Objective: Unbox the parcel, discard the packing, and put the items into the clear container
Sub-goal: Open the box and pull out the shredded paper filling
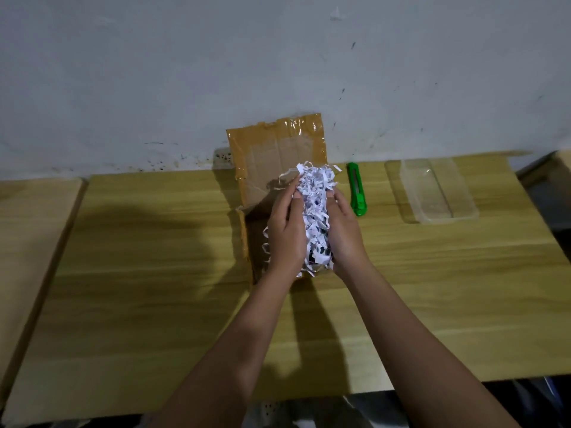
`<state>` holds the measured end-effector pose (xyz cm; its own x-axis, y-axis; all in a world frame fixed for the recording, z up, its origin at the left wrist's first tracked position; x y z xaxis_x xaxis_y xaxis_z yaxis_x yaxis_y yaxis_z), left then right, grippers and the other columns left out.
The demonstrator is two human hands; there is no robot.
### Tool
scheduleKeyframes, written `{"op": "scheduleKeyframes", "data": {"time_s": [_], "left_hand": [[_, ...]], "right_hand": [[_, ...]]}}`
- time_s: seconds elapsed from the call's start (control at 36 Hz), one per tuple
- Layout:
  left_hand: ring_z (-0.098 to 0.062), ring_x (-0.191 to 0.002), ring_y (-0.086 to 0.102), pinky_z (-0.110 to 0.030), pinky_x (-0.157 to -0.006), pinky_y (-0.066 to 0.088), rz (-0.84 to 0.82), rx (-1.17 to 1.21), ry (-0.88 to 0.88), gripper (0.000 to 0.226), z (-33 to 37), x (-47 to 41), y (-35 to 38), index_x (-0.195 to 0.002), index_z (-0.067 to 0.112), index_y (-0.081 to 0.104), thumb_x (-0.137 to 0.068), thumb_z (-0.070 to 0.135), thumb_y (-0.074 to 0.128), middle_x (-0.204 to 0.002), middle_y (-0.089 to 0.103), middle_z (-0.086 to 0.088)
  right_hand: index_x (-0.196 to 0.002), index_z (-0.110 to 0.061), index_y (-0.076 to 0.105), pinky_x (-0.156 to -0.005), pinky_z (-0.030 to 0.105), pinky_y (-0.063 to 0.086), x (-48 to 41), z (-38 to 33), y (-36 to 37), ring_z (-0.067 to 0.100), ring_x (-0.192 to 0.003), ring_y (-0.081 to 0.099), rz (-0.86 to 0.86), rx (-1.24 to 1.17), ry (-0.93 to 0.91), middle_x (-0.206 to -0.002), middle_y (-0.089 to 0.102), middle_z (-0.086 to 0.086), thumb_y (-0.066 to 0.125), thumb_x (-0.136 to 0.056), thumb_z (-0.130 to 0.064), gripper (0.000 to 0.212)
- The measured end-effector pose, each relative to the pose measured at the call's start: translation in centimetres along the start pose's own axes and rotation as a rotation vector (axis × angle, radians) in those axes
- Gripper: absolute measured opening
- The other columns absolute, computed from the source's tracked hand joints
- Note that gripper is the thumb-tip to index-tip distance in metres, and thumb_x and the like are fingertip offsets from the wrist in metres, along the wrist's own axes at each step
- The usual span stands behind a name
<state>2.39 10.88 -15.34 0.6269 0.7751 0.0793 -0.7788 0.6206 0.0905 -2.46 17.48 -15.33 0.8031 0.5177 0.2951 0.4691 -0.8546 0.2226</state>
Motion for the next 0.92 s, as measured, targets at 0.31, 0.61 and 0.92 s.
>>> {"op": "scheduleKeyframes", "data": {"time_s": [0.31,0.61,0.92], "left_hand": [[-0.004,-0.121,0.048,-0.026,-0.105,0.038,-0.21,-0.005,0.071,0.038,2.4,2.2,9.9,-0.126,0.022,0.054,-0.091,0.022,0.04,-0.126,0.053,0.011],[-0.005,-0.119,0.047,-0.027,-0.105,0.035,-0.461,-0.121,-0.123,0.037,-5.0,7.9,23.2,-0.125,0.025,0.054,-0.091,0.029,0.04,-0.125,0.052,0.013],[-0.004,-0.086,0.054,-0.017,-0.076,0.042,-0.436,-0.271,-0.288,0.029,-10.4,9.4,25.6,-0.123,0.017,0.052,-0.094,0.017,0.044,-0.111,0.059,0.005]], "right_hand": [[-0.125,-0.022,0.052,-0.062,0.012,0.054,1.9,-6.0,-8.6,0.001,-0.086,0.067,0.212,0.001,-0.077,-0.111,0.066,-0.003,0.037,-0.099,-0.025,0.029],[-0.109,-0.023,0.056,-0.075,0.025,0.054,3.9,-4.0,-24.0,0.012,-0.086,0.068,0.485,-0.077,0.028,-0.1,0.068,-0.003,0.04,-0.099,-0.024,0.02],[-0.116,-0.016,0.054,-0.061,0.012,0.047,3.8,0.6,-29.8,0.002,-0.067,0.056,0.563,0.072,0.114,-0.085,0.062,-0.005,0.039,-0.099,-0.019,0.023]]}}
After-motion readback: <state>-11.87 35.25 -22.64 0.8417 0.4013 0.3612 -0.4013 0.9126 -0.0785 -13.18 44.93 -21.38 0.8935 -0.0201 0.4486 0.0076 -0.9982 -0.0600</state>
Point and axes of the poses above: each hand's wrist, its own x-axis away from the middle knuckle, its own y-axis out of the palm, z = x × y, the point moved 2 cm from there along -x, towards the middle knuckle
